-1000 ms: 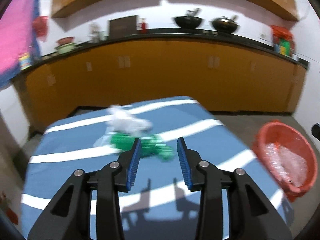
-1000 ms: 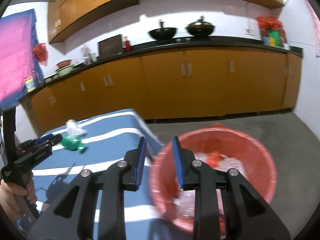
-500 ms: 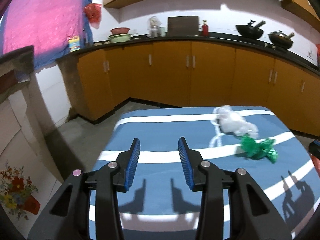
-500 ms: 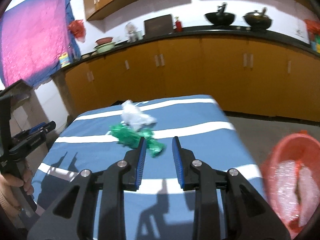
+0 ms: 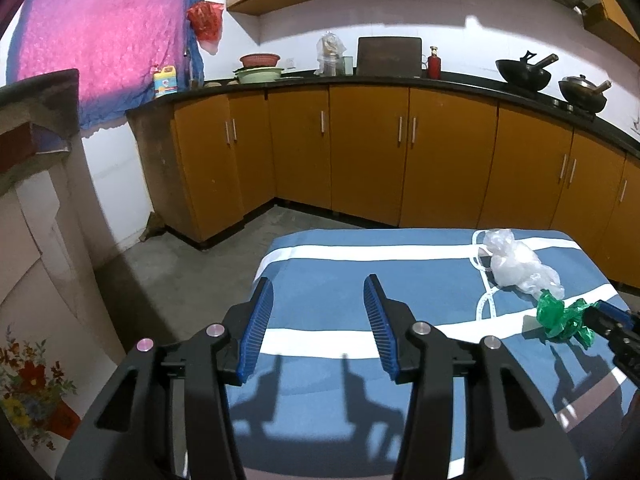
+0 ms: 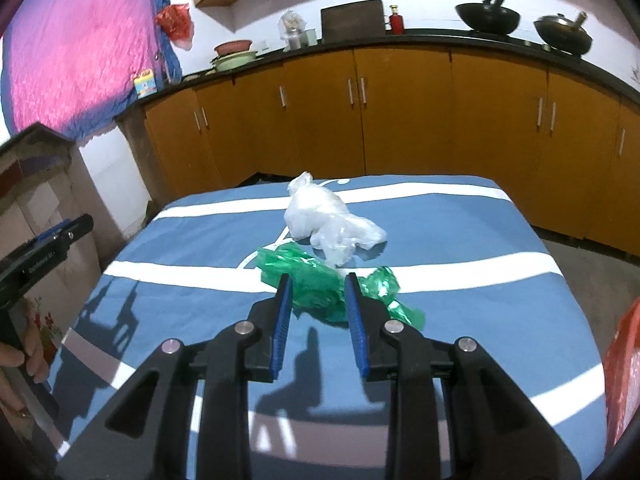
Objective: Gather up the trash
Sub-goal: 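Move both open tools back over the table toward the white and green bags, then close the right tool on the green bag while the left tool grasps the white bag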
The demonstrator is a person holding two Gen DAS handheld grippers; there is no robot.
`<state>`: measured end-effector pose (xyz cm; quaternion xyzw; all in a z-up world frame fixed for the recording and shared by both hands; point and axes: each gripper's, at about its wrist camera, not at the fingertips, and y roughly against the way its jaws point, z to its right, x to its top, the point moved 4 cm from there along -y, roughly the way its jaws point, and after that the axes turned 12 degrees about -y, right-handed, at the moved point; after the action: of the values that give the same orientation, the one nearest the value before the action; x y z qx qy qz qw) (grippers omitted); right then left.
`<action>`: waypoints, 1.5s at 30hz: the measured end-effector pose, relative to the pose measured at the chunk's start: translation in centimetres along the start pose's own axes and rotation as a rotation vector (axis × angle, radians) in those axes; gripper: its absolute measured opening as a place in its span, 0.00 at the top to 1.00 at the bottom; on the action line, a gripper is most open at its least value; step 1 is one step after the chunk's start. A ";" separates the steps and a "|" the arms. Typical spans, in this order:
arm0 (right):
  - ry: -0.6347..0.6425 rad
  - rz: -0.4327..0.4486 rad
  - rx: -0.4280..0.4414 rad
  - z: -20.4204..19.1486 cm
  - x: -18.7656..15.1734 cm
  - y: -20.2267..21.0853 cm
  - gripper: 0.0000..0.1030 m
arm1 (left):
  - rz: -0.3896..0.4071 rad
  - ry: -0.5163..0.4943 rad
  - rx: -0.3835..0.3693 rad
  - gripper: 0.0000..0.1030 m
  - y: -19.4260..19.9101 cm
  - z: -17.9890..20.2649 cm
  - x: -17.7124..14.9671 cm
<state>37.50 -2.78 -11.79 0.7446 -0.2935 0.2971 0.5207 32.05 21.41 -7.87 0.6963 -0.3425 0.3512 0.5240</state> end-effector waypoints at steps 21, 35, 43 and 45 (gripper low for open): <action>-0.078 0.070 -0.103 7.6 0.0 6.0 0.98 | 0.020 -0.061 -0.223 0.41 -1.7 12.4 3.7; -0.118 0.087 -0.161 13.7 0.2 7.9 0.98 | -0.078 -0.115 -0.241 0.31 -7.4 19.9 5.9; -0.128 0.087 -0.146 14.1 0.1 7.8 0.98 | -0.188 -0.160 -0.248 0.54 -9.8 21.1 5.1; -0.132 0.087 -0.145 14.2 0.1 7.8 0.98 | -0.190 -0.154 -0.264 0.65 -9.8 21.0 5.0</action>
<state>33.64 -18.51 -11.04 0.7095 -0.3798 0.2478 0.5394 45.65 2.61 -12.67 0.6756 -0.3572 0.1979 0.6138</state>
